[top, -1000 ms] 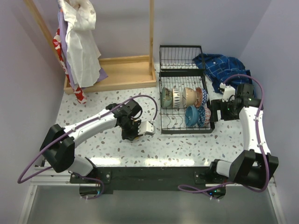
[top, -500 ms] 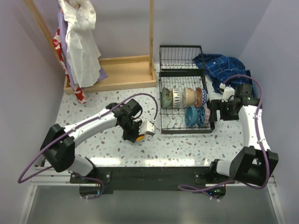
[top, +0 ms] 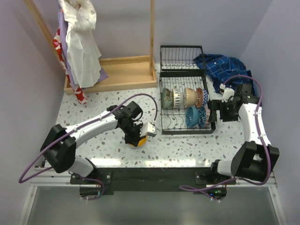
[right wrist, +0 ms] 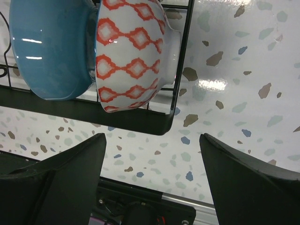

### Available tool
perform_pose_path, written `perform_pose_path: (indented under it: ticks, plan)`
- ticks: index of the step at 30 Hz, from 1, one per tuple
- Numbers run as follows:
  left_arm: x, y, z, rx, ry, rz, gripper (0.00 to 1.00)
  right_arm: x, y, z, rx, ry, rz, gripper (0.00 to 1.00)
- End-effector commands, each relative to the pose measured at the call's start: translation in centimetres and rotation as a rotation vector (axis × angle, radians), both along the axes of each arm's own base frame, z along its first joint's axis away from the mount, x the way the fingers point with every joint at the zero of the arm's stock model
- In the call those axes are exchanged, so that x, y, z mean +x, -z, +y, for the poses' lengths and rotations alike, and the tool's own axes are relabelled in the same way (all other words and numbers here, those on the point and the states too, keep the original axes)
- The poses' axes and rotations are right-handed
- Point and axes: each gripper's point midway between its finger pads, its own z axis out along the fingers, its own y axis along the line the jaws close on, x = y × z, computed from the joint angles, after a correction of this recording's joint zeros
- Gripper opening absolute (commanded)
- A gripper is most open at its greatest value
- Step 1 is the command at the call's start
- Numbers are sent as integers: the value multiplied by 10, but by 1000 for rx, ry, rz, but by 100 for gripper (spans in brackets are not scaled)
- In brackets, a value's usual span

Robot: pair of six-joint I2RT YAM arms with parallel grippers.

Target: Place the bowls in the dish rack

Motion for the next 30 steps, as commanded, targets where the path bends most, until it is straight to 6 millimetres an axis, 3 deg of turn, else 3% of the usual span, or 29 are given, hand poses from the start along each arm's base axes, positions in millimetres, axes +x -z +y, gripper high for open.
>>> perform_pose_path:
  ticks: [1,7,8,9,12,15,17,21,23,24,28,30]
  plan:
    - [4,-11,-17,-89,-20,-3,0,11,-16,2,13,3,-53,85]
    - [13,-16,-20,-96,-49,-38,1,11,-14,2,15,2,-42,85]
    - [16,-15,-20,-90,-62,-52,13,12,-14,2,15,2,-43,85]
    - [25,-15,-17,-69,-84,-89,31,12,-14,2,17,3,-41,85]
    - [52,-12,-12,-6,-148,-205,43,15,-14,3,25,7,-38,85]
    - [68,-8,-8,30,-152,-269,43,18,-15,2,30,8,-39,85]
    - [64,-4,-7,41,-122,-252,42,18,-14,2,26,3,-38,85]
    - [55,-1,-8,22,-86,-216,24,20,-17,-1,7,-9,-57,84]
    - [59,-6,-9,18,-113,-235,30,21,-20,0,4,-26,-79,84]
    - [68,-12,-9,22,-135,-268,40,20,-21,2,11,-33,-87,84]
    - [108,-33,-4,41,-243,-432,49,19,-23,5,20,-43,-107,85]
    - [130,-41,9,77,-299,-503,51,18,-22,5,26,-41,-98,85]
